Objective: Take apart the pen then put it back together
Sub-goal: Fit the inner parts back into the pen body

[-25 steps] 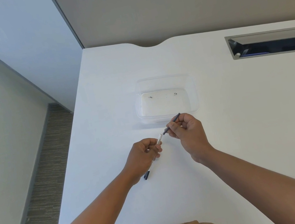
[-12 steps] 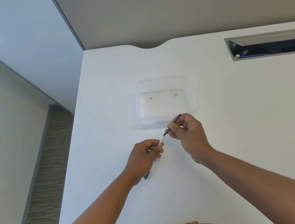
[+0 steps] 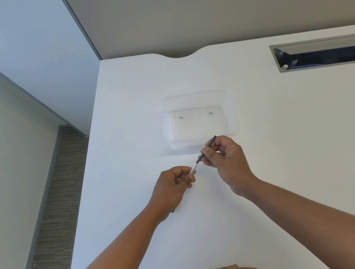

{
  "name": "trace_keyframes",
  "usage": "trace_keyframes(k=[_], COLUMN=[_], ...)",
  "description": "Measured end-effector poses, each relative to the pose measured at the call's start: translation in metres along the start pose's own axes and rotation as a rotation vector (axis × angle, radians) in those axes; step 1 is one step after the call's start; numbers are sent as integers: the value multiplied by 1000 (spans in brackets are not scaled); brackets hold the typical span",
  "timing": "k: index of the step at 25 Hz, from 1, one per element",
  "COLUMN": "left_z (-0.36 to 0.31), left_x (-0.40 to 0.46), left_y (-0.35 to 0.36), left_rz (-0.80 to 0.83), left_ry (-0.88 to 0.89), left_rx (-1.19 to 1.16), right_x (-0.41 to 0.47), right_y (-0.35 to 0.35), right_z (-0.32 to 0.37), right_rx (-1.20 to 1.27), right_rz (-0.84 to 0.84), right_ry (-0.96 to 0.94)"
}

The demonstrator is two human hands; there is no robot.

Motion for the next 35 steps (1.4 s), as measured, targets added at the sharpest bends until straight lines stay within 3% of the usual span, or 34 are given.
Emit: trace_keyframes(k=[8, 22, 32, 35], left_z=[-7, -15, -16, -16], left_x=[-2, 0, 3, 4], left_y=[-1, -4, -5, -6], left_rz=[-7, -17, -27, -38], left_ry=[10, 36, 53, 46], left_rx=[18, -28, -27, -23], right_x=[-2, -17, -14, -11], right_y=[3, 9, -6, -18], right_z=[-2, -3, -1, -1], right_rx=[-14, -379, -469, -642], right_rz=[42, 203, 104, 18], right_ry=[-26, -166, -230, -224])
Point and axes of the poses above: each hand's wrist, its own x-axis towards the middle knuckle, its own y-axis out of the palm, z = x × y, the point moved 8 cm from there along x, towards the middle knuckle, and after that the axes turned 15 degrees about x, right-handed, at the moved point
